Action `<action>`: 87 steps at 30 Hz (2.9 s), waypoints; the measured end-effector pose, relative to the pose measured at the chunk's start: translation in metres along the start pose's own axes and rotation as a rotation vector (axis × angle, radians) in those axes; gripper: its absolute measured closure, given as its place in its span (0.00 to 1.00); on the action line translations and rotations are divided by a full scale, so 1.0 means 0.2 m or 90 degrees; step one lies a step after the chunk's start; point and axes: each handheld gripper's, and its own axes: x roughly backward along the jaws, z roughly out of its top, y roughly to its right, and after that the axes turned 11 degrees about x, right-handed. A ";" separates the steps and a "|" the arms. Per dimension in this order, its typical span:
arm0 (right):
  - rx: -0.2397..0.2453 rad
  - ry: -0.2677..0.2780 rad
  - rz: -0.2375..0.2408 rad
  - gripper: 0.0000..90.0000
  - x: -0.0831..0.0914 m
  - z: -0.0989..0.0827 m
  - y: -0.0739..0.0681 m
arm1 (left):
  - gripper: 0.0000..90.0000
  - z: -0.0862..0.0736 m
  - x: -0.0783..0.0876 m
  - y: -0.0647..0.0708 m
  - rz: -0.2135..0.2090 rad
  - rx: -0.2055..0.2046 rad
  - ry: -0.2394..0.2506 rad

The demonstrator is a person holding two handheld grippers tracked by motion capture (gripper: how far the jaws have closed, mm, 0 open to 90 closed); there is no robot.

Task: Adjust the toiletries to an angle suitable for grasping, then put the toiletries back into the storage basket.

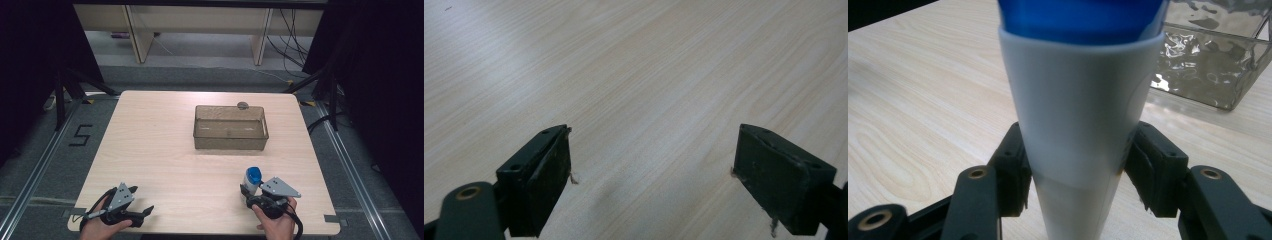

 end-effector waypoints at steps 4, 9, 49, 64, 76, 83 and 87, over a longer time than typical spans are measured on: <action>-0.005 -0.003 -0.010 0.53 0.00 0.01 -0.01 | 0.16 0.00 0.00 0.00 -0.002 0.000 0.000; 0.006 0.001 -0.011 0.56 -0.02 0.01 -0.01 | 0.16 0.00 0.00 0.00 -0.005 0.006 0.003; 0.041 0.022 -0.014 0.61 0.00 0.11 0.15 | 0.16 -0.01 0.01 0.00 0.007 0.015 0.004; 0.043 0.028 -0.035 0.61 -0.05 0.18 0.30 | 0.16 -0.01 0.01 -0.01 0.009 0.009 0.000; 0.052 0.037 -0.054 0.61 -0.03 0.27 0.42 | 0.16 -0.01 0.01 -0.01 0.009 0.007 0.000; 0.039 0.045 -0.055 0.61 -0.04 0.34 0.47 | 0.16 -0.01 0.00 0.00 0.000 0.020 0.008; 0.029 0.048 -0.061 0.61 -0.04 0.38 0.51 | 0.16 -0.01 0.00 0.00 0.000 0.021 0.009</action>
